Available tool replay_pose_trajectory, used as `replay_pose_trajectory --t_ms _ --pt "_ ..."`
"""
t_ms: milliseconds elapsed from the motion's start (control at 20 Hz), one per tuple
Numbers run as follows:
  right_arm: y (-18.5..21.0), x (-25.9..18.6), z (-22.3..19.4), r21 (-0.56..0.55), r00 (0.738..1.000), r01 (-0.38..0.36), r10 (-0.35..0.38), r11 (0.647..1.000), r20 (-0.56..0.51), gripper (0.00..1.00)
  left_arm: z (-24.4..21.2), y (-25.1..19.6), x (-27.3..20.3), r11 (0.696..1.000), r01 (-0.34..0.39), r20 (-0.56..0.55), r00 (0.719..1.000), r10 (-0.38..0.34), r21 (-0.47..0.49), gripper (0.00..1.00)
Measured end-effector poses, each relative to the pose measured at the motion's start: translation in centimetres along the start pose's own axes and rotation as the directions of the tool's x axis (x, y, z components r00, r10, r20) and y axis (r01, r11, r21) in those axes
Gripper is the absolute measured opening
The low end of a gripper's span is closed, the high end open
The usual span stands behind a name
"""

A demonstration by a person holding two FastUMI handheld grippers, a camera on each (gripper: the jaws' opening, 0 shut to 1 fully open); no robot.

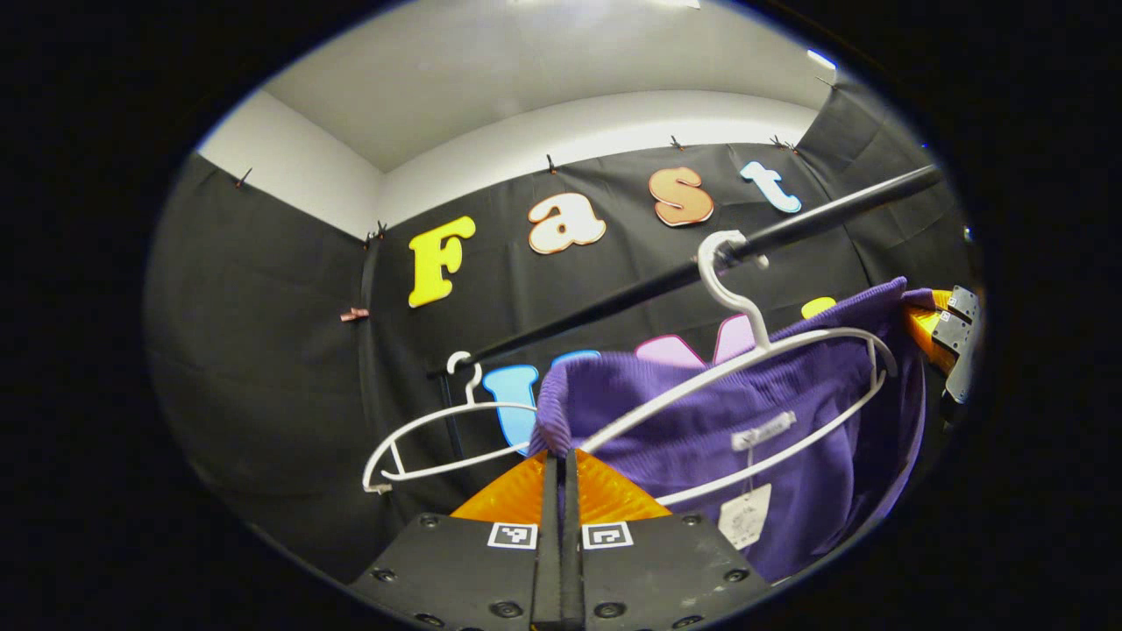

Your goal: Grasp the clothes on the hanger with both hands and then place them into the laundry hamper below.

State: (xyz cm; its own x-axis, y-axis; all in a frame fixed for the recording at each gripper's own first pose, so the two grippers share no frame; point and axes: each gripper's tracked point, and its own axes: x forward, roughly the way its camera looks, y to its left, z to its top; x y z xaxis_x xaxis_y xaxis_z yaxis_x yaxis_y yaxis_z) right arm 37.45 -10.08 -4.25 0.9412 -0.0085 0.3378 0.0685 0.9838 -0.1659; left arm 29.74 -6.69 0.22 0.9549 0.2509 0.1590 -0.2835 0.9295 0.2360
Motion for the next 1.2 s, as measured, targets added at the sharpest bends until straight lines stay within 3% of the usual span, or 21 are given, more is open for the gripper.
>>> replay_pose_trajectory --t_ms 100,250,650,850,950,1000,1050,1100,1200 --pt "-1.1 1.0 0.2 -0.009 0.999 0.033 -0.033 0.999 0.022 0.04 1.2 1.2 2.0 1.000 -0.023 0.020 1.000 0.023 0.015 0.04" --pt "-1.0 2.0 -1.6 -0.038 1.000 0.027 -0.026 0.999 0.006 0.04 0.5 1.2 2.6 1.000 -0.020 -0.005 1.000 0.020 -0.001 0.05" --pt "0.6 0.9 -10.4 0.034 0.979 0.002 0.005 0.999 -0.202 0.04 -3.8 -1.3 2.3 0.999 0.047 -0.090 0.995 -0.048 -0.006 0.05" --pt "1.5 -0.6 -9.0 0.072 0.987 -0.003 0.014 0.997 -0.157 0.00 -5.6 -3.0 -0.9 0.990 0.130 -0.046 0.990 -0.132 -0.060 0.05" --pt "2.0 -1.0 -7.1 0.088 0.993 -0.015 0.025 0.996 -0.113 0.04 -9.2 -5.1 -2.0 0.977 0.202 -0.110 0.972 -0.208 -0.063 0.04" --pt "2.1 -1.2 -6.3 0.087 0.995 -0.019 0.027 0.996 -0.097 0.00 -11.1 -5.6 -2.4 0.976 0.207 -0.153 0.965 -0.214 -0.063 0.05" --pt "2.2 -1.3 -5.6 0.085 0.996 -0.024 0.031 0.996 -0.083 0.04 -12.2 -5.6 -2.9 0.979 0.194 -0.177 0.963 -0.203 -0.063 0.04" --pt "2.3 -1.4 -5.0 0.086 0.997 -0.030 0.036 0.996 -0.070 0.04 -12.4 -5.8 -2.8 0.980 0.188 -0.179 0.964 -0.198 -0.071 0.05" --pt "2.4 -1.6 -4.4 0.080 0.997 -0.034 0.040 0.996 -0.063 0.04 -11.0 -7.7 -3.0 0.961 0.248 -0.127 0.956 -0.263 -0.122 0.05"
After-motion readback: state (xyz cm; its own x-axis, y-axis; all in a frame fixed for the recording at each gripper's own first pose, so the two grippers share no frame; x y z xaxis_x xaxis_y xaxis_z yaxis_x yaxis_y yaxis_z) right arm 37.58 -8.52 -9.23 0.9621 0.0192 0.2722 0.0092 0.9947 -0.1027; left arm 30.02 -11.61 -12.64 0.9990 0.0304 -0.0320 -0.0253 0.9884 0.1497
